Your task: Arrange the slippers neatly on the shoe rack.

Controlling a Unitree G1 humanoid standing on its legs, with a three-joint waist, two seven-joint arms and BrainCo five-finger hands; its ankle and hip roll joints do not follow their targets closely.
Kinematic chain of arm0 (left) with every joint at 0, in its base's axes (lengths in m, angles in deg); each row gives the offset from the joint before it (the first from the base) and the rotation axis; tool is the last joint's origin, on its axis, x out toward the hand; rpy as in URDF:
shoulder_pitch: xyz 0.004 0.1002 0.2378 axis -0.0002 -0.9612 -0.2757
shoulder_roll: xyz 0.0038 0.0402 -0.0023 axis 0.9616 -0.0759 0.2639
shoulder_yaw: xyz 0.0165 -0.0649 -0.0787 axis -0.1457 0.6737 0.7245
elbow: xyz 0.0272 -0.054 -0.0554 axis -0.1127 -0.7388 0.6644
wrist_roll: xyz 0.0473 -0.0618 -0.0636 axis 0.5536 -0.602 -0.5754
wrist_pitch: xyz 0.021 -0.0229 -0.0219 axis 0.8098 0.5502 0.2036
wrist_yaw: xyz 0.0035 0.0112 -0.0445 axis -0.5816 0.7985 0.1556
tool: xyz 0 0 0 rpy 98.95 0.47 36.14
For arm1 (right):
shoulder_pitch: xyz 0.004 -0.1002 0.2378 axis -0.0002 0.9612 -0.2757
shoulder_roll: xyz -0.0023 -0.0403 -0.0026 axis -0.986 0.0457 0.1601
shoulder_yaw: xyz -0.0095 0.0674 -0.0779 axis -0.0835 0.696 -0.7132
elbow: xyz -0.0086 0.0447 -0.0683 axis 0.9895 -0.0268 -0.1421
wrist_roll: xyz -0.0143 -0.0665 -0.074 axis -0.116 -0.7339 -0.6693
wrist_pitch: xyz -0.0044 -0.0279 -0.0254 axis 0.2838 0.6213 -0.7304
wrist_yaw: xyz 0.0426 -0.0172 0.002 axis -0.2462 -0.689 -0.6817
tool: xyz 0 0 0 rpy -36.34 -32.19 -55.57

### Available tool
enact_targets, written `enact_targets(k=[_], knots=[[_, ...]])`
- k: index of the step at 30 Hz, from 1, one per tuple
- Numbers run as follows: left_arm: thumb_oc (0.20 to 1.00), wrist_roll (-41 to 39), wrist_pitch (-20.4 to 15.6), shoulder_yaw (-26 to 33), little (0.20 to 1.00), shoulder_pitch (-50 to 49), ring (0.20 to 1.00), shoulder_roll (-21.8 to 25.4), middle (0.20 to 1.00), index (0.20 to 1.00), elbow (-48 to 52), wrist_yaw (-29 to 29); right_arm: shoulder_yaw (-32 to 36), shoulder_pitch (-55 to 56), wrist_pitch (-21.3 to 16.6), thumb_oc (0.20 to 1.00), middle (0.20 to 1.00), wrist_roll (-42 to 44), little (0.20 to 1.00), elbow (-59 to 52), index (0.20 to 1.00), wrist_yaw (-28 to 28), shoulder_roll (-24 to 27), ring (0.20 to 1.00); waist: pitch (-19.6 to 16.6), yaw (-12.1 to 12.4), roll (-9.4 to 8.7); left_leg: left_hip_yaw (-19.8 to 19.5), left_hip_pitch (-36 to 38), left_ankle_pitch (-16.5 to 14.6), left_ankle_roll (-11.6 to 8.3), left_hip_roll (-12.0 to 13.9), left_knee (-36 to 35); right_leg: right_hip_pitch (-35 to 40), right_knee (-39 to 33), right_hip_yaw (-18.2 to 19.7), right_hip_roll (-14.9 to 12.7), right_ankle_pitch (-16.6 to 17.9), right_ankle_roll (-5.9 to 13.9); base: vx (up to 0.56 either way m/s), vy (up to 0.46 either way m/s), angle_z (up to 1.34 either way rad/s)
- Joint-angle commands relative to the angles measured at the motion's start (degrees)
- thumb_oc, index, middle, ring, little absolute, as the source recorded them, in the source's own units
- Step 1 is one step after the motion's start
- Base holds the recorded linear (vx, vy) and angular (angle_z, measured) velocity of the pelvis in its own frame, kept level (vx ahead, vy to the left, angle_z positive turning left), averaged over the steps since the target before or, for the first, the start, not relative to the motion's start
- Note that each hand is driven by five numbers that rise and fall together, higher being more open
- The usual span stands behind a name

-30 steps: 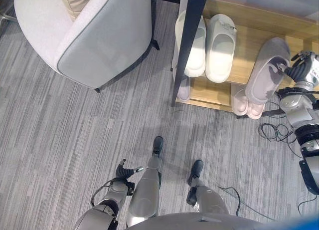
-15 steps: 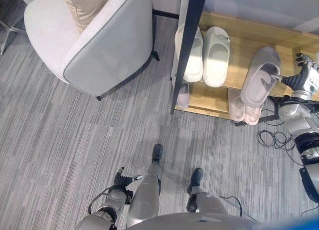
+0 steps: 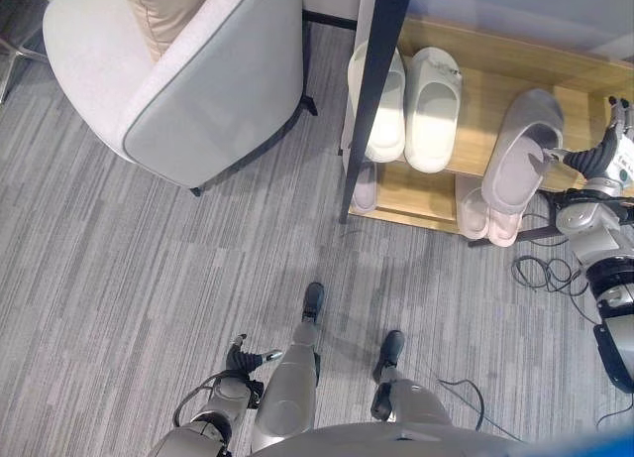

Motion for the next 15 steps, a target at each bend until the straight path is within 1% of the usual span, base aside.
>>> enact_targets(k=[1, 4, 6, 9, 12, 15], knots=[[1.0, 0.18, -0.25, 0.12, 1.0, 2.09, 1.0, -1.09, 1.0, 1.0, -4.93, -1.32, -1.01, -3.7, 0.53, 1.0, 1.0, 3.56, 1.0, -0.51, 1.0, -1.61, 0.8, 1.0, 1.28, 0.54, -2.22, 1.72, 2.97, -10.53, -1.56, -0.13, 0.32, -2.87, 2.15, 2.86, -3.95, 0.81, 3.34, 0.0, 0.0, 0.0], [1.0, 0.04, 0.01, 0.37, 1.0, 2.35, 1.0, -0.99, 1.0, 1.0, -4.96, -1.21, -0.95, -3.55, 0.66, 1.0, 1.0, 4.3, 1.0, -1.29, 1.0, -2.83, 0.11, 1.0, 1.45, 0.44, -2.26, 1.73, 2.74, -10.43, -1.6, -0.12, 0.32, -3.07, 2.09, 2.89, -3.84, 0.88, 3.31, 0.0, 0.0, 0.0], [1.0, -0.18, 0.06, 0.3, 1.0, 2.65, 1.0, -0.86, 1.0, 1.0, -4.95, -1.29, -1.46, -4.21, 0.96, 1.0, 1.0, 4.66, 1.0, 0.3, 1.0, -3.21, -0.38, 1.0, 1.62, 0.47, -2.28, 1.79, 2.51, -10.38, -1.67, -0.11, 0.32, -3.27, 2.05, 2.87, -3.76, 0.84, 3.3, 0.0, 0.0, 0.0], [1.0, -0.41, 0.01, 0.32, 1.0, 2.79, 1.0, -0.77, 1.0, 1.0, -4.88, -1.43, -1.72, -4.96, 1.08, 1.0, 1.0, 4.83, 1.0, 0.63, 1.0, -2.98, -0.29, 1.0, 1.76, 0.53, -2.29, 1.84, 2.38, -10.32, -1.7, -0.09, 0.32, -3.4, 2.09, 2.91, -3.75, 0.85, 3.26, 0.0, 0.0, 0.0], [1.0, -0.92, 0.19, 0.19, 1.0, 3.33, 1.0, -0.75, 1.0, 1.0, -4.81, -1.51, -2.23, -6.46, 2.33, 1.0, 1.0, 5.26, 1.0, 1.18, 1.0, -3.92, -0.77, 1.0, 1.97, 0.53, -2.21, 2.04, 2.1, -10.33, -1.68, 0.0, 0.32, -3.79, 2.09, 2.93, -3.67, 0.91, 3.23, 0.01, 0.0, -0.01], [1.0, -1.0, 0.2, 0.03, 1.0, 3.37, 1.0, -0.76, 1.0, 1.0, -4.84, -1.42, -2.5, -7.16, 2.62, 1.0, 1.0, 5.93, 1.0, 2.53, 1.0, -4.52, -1.01, 1.0, 2.07, 0.68, -2.1, 2.14, 2.08, -10.45, -1.73, 0.03, 0.32, -3.75, 2.0, 2.99, -3.57, 0.79, 3.18, 0.01, -0.001, -0.01]])
